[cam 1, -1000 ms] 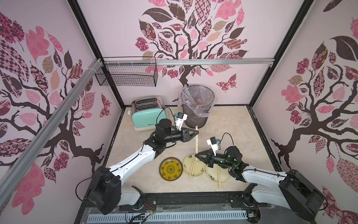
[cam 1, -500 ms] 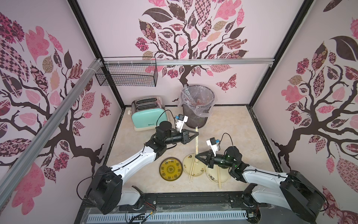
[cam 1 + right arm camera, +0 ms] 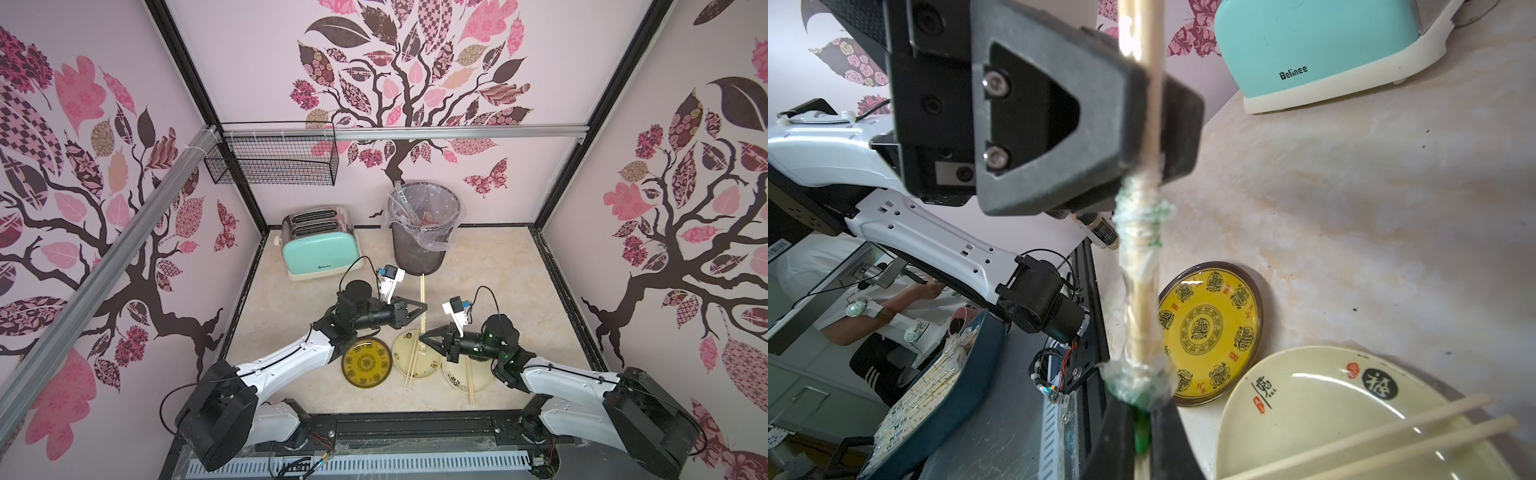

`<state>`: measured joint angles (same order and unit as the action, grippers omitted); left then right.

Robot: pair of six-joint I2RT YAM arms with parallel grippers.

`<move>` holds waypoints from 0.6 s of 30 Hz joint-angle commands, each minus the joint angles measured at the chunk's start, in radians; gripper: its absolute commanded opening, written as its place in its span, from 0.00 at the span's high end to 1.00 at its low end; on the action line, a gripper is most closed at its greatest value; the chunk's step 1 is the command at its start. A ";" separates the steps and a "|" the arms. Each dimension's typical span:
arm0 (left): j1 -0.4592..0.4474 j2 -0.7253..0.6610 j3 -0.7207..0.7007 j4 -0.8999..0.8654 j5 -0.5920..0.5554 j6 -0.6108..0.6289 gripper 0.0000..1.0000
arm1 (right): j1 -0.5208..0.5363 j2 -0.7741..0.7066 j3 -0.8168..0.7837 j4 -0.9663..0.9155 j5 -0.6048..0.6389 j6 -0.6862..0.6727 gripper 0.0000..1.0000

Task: Remove the packaging of disposable chopsticks
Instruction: Remove the packet bag from the disposable chopsticks.

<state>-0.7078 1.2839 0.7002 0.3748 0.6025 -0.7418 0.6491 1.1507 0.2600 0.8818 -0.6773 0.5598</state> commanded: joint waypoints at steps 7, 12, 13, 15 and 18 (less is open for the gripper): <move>-0.066 0.010 -0.078 -0.041 0.046 -0.055 0.84 | -0.005 -0.020 0.022 0.091 0.062 -0.023 1.00; -0.084 0.009 -0.102 -0.027 0.036 -0.071 0.82 | -0.006 -0.024 0.020 0.089 0.069 -0.025 1.00; -0.083 0.008 -0.105 -0.025 0.036 -0.073 0.81 | -0.005 -0.025 0.019 0.089 0.070 -0.024 1.00; -0.084 -0.002 -0.110 -0.028 0.036 -0.071 0.78 | -0.006 -0.025 0.018 0.088 0.073 -0.025 1.00; -0.084 -0.027 -0.091 -0.066 0.012 -0.039 0.75 | -0.005 -0.024 0.019 0.088 0.072 -0.026 1.00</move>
<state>-0.7761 1.2816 0.6106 0.3786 0.5888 -0.8024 0.6491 1.1473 0.2531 0.8928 -0.6510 0.5488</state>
